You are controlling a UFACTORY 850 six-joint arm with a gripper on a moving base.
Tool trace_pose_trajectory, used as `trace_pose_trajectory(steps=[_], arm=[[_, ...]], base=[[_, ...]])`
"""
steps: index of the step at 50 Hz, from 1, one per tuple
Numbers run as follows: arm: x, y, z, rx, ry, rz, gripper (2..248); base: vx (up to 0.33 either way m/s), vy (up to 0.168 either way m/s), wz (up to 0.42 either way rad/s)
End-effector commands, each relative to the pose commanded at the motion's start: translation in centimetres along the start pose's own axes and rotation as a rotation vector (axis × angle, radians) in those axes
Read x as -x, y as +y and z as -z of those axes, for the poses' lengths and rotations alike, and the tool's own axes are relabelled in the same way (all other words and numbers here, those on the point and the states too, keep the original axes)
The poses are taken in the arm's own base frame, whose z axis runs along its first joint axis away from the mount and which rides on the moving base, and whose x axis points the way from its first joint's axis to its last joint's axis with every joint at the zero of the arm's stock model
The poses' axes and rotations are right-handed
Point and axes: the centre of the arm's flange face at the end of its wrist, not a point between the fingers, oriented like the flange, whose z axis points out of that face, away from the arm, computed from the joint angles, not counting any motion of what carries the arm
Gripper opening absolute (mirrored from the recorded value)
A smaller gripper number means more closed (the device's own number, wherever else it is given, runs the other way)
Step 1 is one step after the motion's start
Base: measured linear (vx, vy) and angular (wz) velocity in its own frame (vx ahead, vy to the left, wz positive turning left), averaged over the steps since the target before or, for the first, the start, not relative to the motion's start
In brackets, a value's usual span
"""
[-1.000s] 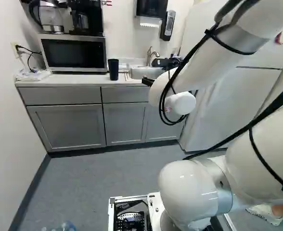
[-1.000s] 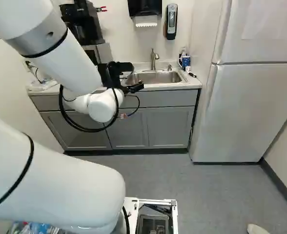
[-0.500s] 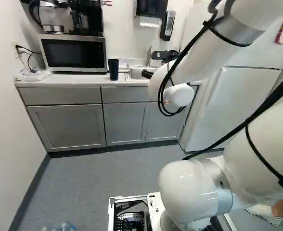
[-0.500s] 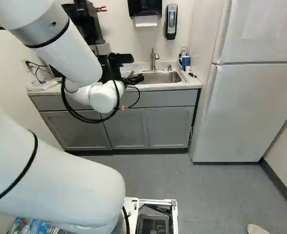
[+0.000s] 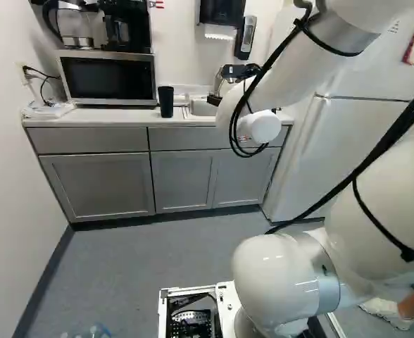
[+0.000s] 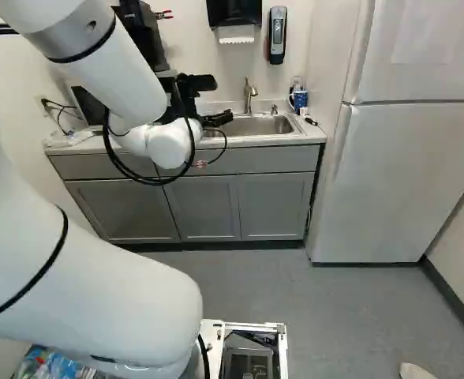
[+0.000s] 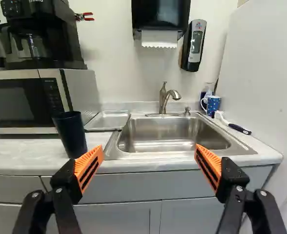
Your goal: Rinse the cup and place it in the tray
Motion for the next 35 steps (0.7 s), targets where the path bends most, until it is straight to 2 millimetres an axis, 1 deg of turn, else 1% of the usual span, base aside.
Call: trace_pose_trajectory(steps=[20,35], arm=[[-2.1,0.0,-2.0,0.0,0.028,0.0,247],[-3.8,0.0,-3.1,0.0,0.057,0.0,247]], base=[[0.0,0.0,0.0],[0.0,0.0,0.0]])
